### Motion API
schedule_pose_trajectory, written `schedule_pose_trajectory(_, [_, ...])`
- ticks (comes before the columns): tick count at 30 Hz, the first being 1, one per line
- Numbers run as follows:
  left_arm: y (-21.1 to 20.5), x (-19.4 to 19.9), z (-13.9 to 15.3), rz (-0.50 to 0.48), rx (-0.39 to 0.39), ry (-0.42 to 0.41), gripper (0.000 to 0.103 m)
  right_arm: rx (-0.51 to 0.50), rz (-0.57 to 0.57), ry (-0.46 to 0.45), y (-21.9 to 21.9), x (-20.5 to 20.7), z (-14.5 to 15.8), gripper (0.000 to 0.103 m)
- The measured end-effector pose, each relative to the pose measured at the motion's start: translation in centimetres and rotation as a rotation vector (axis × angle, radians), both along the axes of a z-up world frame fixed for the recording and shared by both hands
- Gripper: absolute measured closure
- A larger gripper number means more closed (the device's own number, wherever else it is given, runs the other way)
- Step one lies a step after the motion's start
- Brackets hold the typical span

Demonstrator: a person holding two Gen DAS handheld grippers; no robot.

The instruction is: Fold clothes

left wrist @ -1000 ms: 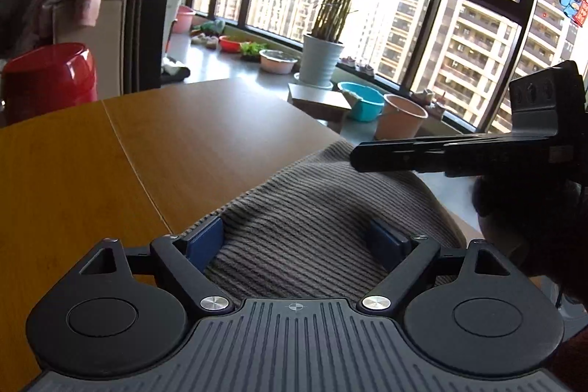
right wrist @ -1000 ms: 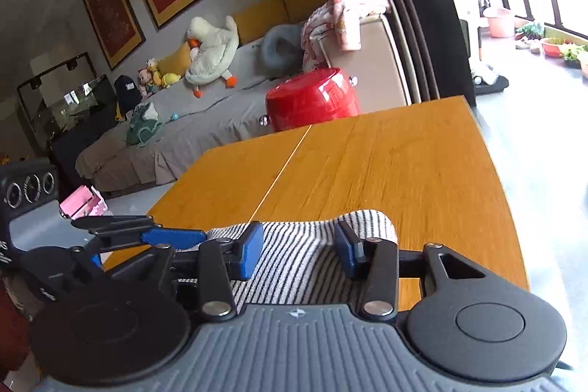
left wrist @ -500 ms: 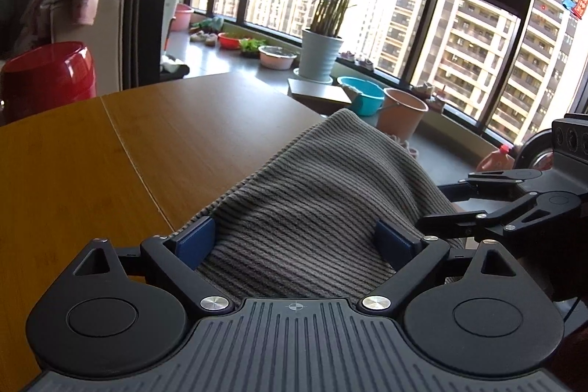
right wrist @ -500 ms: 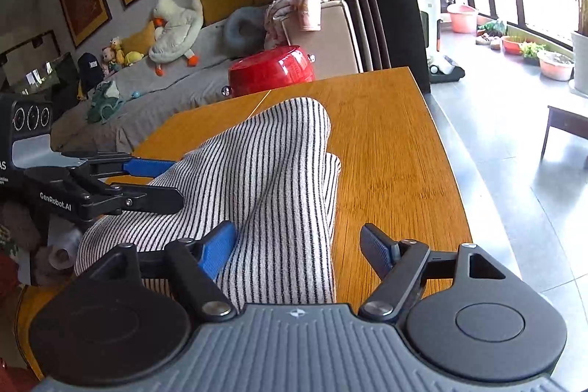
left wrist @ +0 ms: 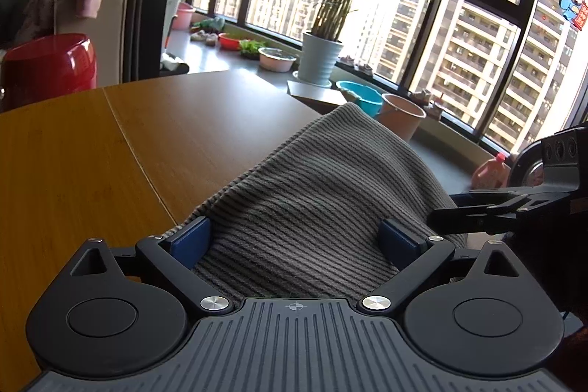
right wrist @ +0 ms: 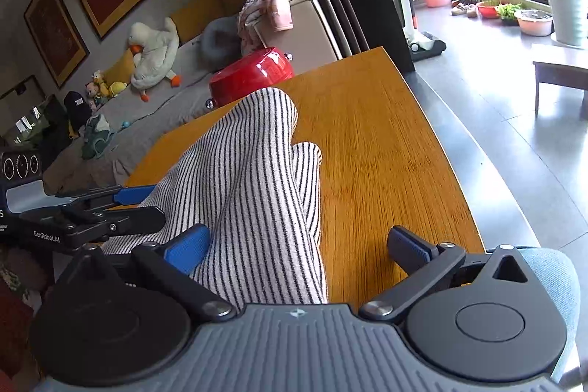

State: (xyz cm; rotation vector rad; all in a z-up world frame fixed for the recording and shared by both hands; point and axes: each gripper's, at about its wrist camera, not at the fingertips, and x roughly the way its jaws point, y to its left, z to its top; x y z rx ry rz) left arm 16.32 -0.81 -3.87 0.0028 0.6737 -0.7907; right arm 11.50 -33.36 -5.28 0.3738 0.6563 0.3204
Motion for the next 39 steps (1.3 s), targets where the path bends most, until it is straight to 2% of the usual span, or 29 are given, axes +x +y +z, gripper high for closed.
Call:
schedule_pose_trajectory(7, [0.0, -0.1, 0.0, 0.004, -0.004, 0.003, 0.003, 0.051, -0.026, 0.017, 0.3, -0.5, -0.1, 0.0])
schedule_pose_trajectory(9, [0.0, -0.1, 0.0, 0.006, -0.005, 0.004, 0.003, 0.098, -0.049, 0.02, 0.2, -0.6, -0.2, 0.0])
schedule_pose_trajectory(11, [-0.1, -0.1, 0.0, 0.009, -0.006, 0.004, 0.003, 0.139, -0.01, 0.028, 0.5, -0.4, -0.4, 0.0])
schedule_pose_trajectory(13, [-0.1, -0.2, 0.0, 0.011, -0.004, 0.005, 0.002, 0.162, 0.108, 0.057, 1.5, -0.1, -0.3, 0.0])
schedule_pose_trajectory(14, [-0.1, -0.2, -0.1, 0.01, -0.004, 0.006, 0.002, 0.151, 0.131, 0.07, 1.9, -0.1, -0.1, 0.0])
schedule_pose_trajectory(17, [0.1, -0.3, -0.1, 0.012, -0.011, 0.009, 0.002, 0.12, 0.108, 0.093, 2.0, -0.6, 0.5, 0.0])
schedule_pose_trajectory(22, [0.2, -0.4, -0.3, 0.017, -0.024, 0.007, 0.002, 0.207, 0.036, 0.139, -0.1, -3.4, 1.3, 0.0])
schedule_pose_trajectory(23, [0.2, -0.4, -0.3, 0.019, -0.025, 0.008, 0.002, 0.231, 0.041, 0.143, -0.4, -4.2, 1.4, 0.002])
schedule_pose_trajectory(25, [0.2, -0.5, -0.3, 0.022, -0.026, 0.01, 0.002, 0.289, 0.077, 0.168, -0.4, -5.4, 1.1, 0.013])
schedule_pose_trajectory(27, [0.2, -0.6, -0.2, 0.028, -0.022, 0.017, 0.002, 0.324, 0.099, 0.194, -0.1, -5.4, 0.4, 0.027])
schedule_pose_trajectory(29, [0.3, -0.8, -0.1, 0.036, -0.017, 0.028, 0.002, 0.336, 0.084, 0.218, 0.2, -4.4, -0.4, 0.034])
schedule_pose_trajectory(30, [0.4, -1.1, 0.0, 0.041, -0.017, 0.037, 0.002, 0.331, 0.076, 0.219, 0.4, -3.6, -0.5, 0.042])
schedule_pose_trajectory(31, [0.5, -1.3, 0.0, 0.046, -0.016, 0.046, 0.002, 0.326, 0.068, 0.22, 0.5, -2.8, -0.6, 0.045])
schedule_pose_trajectory(33, [0.8, -1.8, 0.1, 0.059, -0.02, 0.066, 0.001, 0.306, 0.059, 0.212, 0.8, -1.0, -0.5, 0.044])
schedule_pose_trajectory(35, [1.5, -2.3, 0.2, 0.073, -0.04, 0.091, 0.001, 0.238, 0.052, 0.171, 1.3, 0.7, 0.2, 0.043])
schedule_pose_trajectory(39, [2.2, -3.4, 0.4, 0.034, -0.055, 0.119, 0.001, 0.138, 0.038, 0.12, 2.0, 2.8, 0.9, 0.037])
